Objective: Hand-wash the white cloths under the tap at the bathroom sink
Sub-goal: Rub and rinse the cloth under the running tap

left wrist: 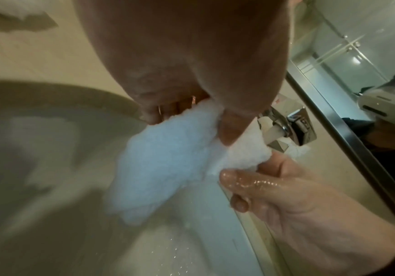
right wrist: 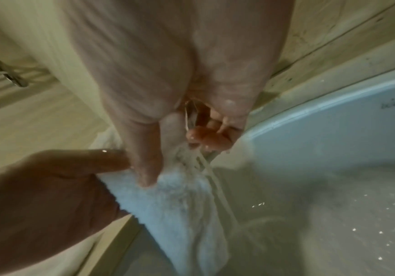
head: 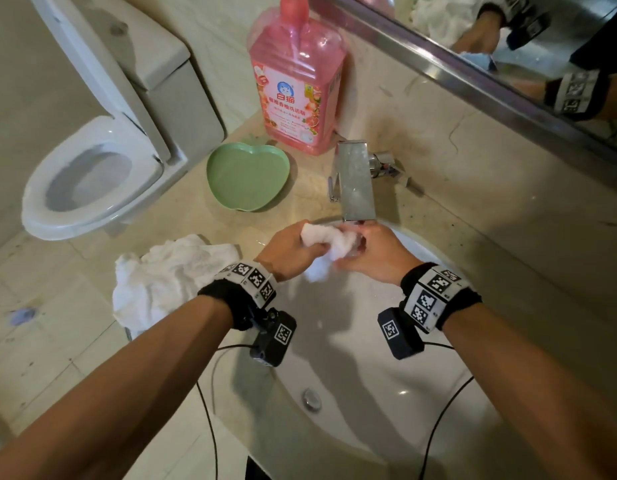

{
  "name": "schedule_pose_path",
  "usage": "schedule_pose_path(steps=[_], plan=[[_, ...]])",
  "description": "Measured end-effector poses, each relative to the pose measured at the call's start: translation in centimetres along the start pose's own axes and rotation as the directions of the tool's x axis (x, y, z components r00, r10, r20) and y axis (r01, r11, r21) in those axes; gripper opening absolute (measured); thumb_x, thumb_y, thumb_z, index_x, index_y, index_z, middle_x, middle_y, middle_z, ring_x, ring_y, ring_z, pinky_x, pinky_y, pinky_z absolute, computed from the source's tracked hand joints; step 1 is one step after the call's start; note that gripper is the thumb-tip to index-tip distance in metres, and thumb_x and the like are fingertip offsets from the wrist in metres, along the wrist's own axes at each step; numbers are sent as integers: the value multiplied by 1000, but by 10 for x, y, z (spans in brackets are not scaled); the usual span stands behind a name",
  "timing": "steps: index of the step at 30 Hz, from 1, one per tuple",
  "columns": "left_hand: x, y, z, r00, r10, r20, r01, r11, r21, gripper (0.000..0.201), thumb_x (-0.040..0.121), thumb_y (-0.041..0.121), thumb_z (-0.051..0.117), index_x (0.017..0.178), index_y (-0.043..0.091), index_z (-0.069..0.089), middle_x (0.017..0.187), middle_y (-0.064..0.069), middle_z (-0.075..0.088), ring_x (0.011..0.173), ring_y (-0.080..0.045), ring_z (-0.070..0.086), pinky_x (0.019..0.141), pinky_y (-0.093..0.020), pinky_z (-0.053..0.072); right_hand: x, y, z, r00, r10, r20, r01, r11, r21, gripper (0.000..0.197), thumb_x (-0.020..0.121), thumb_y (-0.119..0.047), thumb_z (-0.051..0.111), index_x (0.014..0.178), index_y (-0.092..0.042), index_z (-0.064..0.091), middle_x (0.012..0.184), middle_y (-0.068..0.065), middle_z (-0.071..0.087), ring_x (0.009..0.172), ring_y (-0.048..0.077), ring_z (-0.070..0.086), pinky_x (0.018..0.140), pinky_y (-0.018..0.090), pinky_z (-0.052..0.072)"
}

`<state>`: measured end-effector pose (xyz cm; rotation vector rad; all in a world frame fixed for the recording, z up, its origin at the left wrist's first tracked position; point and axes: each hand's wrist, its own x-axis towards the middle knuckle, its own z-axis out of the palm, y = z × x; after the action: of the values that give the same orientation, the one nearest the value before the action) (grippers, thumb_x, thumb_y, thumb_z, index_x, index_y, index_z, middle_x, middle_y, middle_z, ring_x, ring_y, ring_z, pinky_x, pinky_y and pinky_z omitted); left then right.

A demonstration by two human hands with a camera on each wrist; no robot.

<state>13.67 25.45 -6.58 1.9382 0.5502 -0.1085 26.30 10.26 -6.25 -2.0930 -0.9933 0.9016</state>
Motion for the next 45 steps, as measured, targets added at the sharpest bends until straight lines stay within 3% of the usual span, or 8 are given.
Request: schedule_pose_path(steps=[5, 9, 16, 25, 28, 32, 39, 45], plan=[[2, 1, -3, 999, 41, 22, -34, 966, -257, 29, 91, 16, 56, 92, 40, 71, 94, 23, 70, 93, 4, 64, 82, -20, 48, -6, 12, -12, 996, 53, -70, -46, 995, 90, 23, 79, -40, 79, 99, -46, 69, 93, -18, 75, 90, 1, 69, 78, 24, 54], [11, 2, 12, 985, 18, -169, -31, 997, -70, 22, 89, 29, 63, 94, 49, 56, 84, 27, 61, 82, 1, 60, 73, -27, 44, -7, 24, -15, 990, 97, -98, -78, 980, 182, 21, 85, -28, 74, 105, -34, 68, 98, -11, 75, 94, 6, 70, 81, 30, 56], [28, 8, 31, 981, -68, -182, 136, 909, 393, 42, 96, 47, 51, 116, 9, 53, 102, -18, 69, 95, -41, 62, 70, -33, 38, -13, 37, -18, 928, 295, -226, -295, 955, 37, 40, 96, -15, 50, 135, -10, 52, 100, 6, 65, 92, 28, 65, 80, 46, 58], [13, 28, 30, 994, -103, -33, 104, 995, 11, 24, 98, 33, 48, 103, 11, 57, 90, -5, 63, 78, -9, 60, 74, -39, 49, -4, 6, 17, 952, 254, -173, -202, 941, 271, 58, 77, -20, 79, 127, -19, 50, 113, -2, 66, 100, 15, 64, 83, 28, 55], [2, 23, 26, 995, -93, 41, 97, 989, -108, 22, 98, 21, 45, 110, 15, 62, 112, 0, 60, 105, -11, 56, 94, -37, 47, 8, 5, 24, 950, 236, -203, -198, 961, 193, 54, 77, -16, 78, 126, -16, 54, 102, -6, 63, 101, 18, 64, 69, 14, 45], [-5, 0, 16, 994, -110, 9, 111, 991, -76, 38, 87, 9, 52, 122, 18, 39, 119, -7, 52, 110, -27, 56, 92, -44, 52, 20, 4, 21, 959, 258, -119, -214, 932, 293, 32, 85, -11, 66, 116, -19, 67, 113, 5, 68, 108, 24, 64, 87, 35, 55], [14, -18, 2, 982, -11, 189, 2, 999, 49, 88, 69, 28, 80, 144, 22, 34, 140, -1, 50, 126, -15, 49, 105, -33, 40, 11, -1, 6, 980, 197, -11, -171, 876, 451, 21, 90, -8, 68, 93, -27, 75, 99, -6, 76, 99, 12, 70, 82, 26, 56], [40, -18, 21, 939, -154, 309, 118, 984, 132, 68, 68, 23, 86, 131, 23, 59, 116, 1, 69, 99, -17, 67, 84, -32, 55, -7, 7, -20, 983, 186, -6, -145, 787, 599, 33, 84, 20, 59, 116, 14, 55, 116, 35, 63, 113, 50, 59, 98, 58, 50]])
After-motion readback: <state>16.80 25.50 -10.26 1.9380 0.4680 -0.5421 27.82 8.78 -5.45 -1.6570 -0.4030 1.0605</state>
